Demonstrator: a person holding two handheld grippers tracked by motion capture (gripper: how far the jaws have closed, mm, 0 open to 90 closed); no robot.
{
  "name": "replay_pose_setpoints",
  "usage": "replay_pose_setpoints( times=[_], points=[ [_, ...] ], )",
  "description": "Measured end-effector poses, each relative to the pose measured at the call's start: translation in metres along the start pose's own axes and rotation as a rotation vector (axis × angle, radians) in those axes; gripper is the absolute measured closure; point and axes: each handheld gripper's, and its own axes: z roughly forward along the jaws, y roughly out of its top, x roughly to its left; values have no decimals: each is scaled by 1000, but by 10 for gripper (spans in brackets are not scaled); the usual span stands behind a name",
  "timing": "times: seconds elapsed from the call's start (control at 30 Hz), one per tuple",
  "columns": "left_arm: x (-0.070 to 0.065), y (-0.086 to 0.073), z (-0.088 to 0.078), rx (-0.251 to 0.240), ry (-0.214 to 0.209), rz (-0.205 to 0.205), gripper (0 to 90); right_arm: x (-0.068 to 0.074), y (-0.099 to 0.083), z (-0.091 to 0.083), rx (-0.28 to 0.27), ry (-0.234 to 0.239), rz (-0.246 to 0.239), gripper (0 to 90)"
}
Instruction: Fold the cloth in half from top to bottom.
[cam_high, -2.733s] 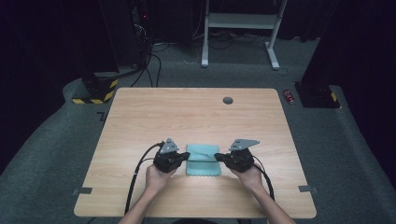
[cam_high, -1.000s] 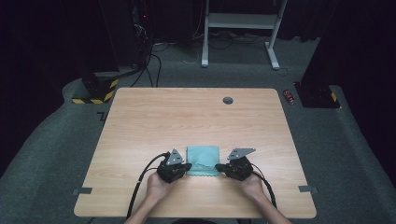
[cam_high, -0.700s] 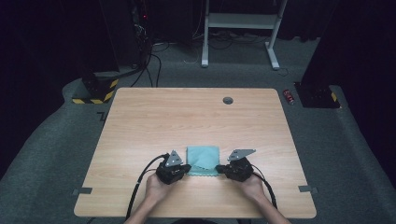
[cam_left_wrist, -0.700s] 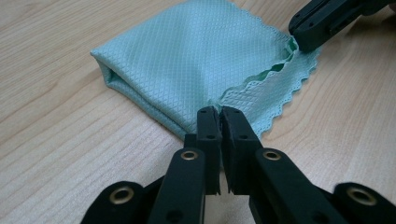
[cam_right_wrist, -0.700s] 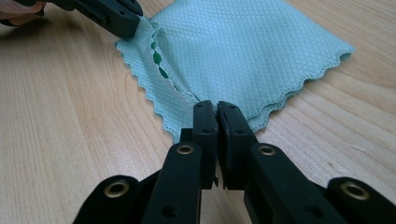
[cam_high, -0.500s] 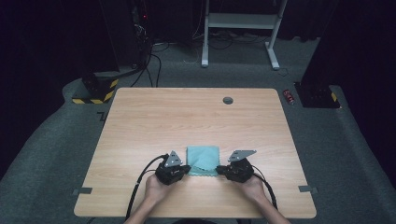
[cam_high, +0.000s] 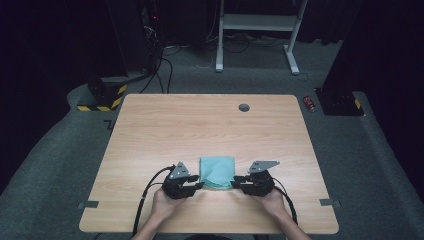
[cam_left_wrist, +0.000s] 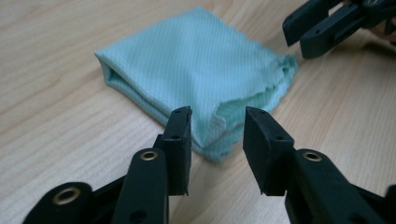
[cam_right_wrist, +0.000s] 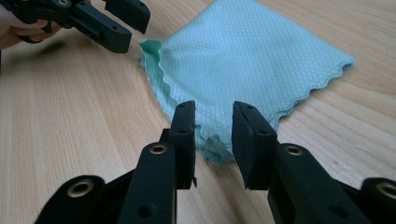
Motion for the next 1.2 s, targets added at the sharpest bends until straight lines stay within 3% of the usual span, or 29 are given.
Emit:
replay_pose_setpoints(
  times=[0.1, 0.33, 0.47, 0.67, 0.77, 0.93, 1.07, 1.2],
  points=[
    [1, 8, 1, -22, 12, -20, 600, 0, 3, 2, 1, -15, 10, 761],
    [2, 24, 26, 27, 77, -13, 593, 2, 12, 17, 34, -78, 8, 785],
    [-2, 20, 33, 78, 86, 8, 575, 2, 13, 24, 53, -87, 4, 778],
    [-4, 8, 27, 97, 72, 12, 559, 6, 8, 22, 75, -95, -24, 743],
    [-5, 2, 24, 126, 72, 36, 544, 7, 4, 21, 79, -98, -37, 733],
    [-6, -1, 18, 124, 70, 52, 522, 9, 2, 17, 89, -111, -60, 716],
    [-2, 4, 12, 71, 52, 15, 512, 9, 3, 12, 61, -105, -41, 715],
    [-1, 14, 18, 54, 77, 16, 511, 10, 10, 17, 38, -108, -39, 700]
  ],
)
